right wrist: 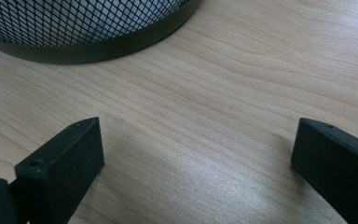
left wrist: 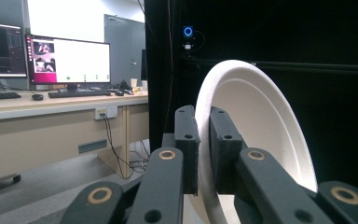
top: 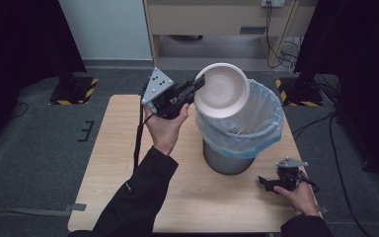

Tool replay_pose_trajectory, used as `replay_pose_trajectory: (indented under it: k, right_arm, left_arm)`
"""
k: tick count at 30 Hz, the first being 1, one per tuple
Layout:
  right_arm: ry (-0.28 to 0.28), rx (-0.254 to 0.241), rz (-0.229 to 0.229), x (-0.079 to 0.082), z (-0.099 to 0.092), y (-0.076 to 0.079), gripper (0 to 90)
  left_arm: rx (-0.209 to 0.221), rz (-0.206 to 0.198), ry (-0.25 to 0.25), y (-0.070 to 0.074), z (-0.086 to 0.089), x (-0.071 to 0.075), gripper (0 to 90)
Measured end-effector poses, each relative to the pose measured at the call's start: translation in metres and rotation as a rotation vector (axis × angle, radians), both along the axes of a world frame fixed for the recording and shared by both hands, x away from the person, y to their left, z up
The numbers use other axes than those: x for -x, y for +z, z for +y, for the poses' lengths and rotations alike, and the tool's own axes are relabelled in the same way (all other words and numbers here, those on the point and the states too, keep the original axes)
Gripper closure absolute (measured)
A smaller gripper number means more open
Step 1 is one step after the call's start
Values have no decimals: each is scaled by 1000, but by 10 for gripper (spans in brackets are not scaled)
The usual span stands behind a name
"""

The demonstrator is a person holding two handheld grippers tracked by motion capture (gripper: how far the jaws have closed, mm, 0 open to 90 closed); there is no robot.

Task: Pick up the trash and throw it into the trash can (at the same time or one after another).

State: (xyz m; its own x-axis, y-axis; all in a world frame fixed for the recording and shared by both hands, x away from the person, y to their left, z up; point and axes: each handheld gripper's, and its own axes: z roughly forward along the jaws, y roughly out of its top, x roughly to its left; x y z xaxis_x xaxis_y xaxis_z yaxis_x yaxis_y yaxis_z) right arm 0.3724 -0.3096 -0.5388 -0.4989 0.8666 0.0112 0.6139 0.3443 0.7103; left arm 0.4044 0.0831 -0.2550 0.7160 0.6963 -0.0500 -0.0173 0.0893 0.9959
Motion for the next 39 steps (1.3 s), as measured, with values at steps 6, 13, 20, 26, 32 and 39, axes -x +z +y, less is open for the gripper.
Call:
replay_pose_trajectory:
  k: [6, 13, 20, 26, 32, 39]
  right_arm:
    - [0, 0, 0, 0, 0, 0, 26]
    - [-1, -1, 0, 0, 0, 0, 26]
    - [-2, -1, -1, 0, 0, 0, 25]
    - [0, 1, 0, 0, 0, 0, 25]
    - [0, 1, 0, 0, 0, 0, 25]
    - [0, 1, 0, 0, 0, 0, 25]
  left_arm:
    - [-34, 19, -10, -8, -17, -9, 832]
    - [-93, 50, -27, -21, -36, -21, 831]
    - [-125, 101, -89, -35, -43, -31, 720]
    - [-116, 120, -101, -36, -26, -23, 586]
    - [-115, 130, -80, -40, 12, -8, 401]
    - [-157, 166, -24, -62, 58, 13, 303]
